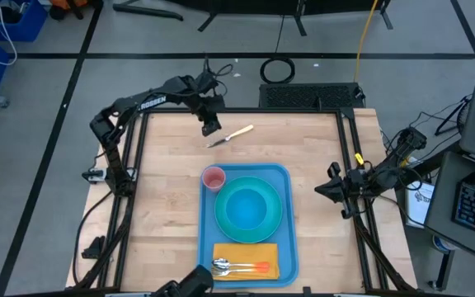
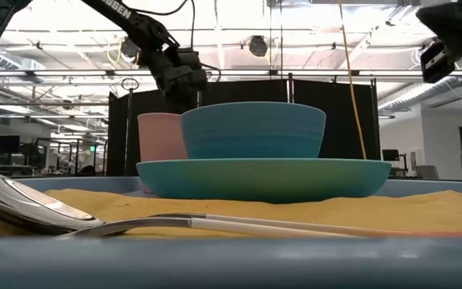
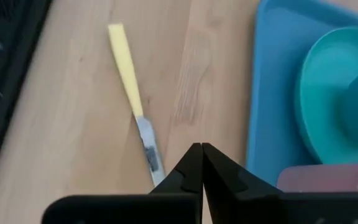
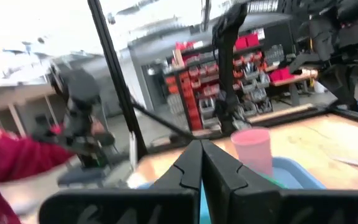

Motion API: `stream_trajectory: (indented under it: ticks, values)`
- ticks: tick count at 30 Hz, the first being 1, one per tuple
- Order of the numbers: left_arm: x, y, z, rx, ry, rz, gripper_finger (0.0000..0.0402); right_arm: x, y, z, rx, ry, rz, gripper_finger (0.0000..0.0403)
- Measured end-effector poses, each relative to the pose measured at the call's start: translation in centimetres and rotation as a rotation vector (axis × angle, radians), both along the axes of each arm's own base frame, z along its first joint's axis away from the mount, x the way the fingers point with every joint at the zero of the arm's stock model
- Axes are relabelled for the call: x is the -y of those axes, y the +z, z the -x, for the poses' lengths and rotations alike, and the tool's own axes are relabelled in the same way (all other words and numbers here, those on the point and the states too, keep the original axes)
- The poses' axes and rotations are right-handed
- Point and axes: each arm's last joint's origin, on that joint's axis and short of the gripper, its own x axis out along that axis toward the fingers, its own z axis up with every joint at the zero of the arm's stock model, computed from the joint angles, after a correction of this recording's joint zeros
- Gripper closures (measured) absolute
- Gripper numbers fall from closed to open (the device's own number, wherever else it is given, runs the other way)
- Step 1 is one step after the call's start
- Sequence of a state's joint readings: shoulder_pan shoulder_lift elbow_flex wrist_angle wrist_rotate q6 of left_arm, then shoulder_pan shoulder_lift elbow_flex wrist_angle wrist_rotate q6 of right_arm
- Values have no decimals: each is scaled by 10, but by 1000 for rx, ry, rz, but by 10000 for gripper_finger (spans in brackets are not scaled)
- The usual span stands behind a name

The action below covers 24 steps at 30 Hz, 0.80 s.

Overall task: Set up tray
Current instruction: Put the yellow table knife on the yellow table napkin to the top of the orange spoon

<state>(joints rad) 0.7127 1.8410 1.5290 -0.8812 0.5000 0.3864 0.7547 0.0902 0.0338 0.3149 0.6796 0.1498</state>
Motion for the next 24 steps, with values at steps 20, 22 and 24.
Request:
stream_trajectory:
  ticks: [20, 22, 24]
  values:
    - [61, 16, 75, 470, 39, -140, 399, 5, 22, 6, 192, -33, -58, 403]
    - [70, 9, 82, 516, 51, -154, 398, 7, 25, 7, 223, -44, -61, 403]
    - [79, 1, 90, 537, 58, -147, 393, 9, 27, 7, 236, -88, -63, 403]
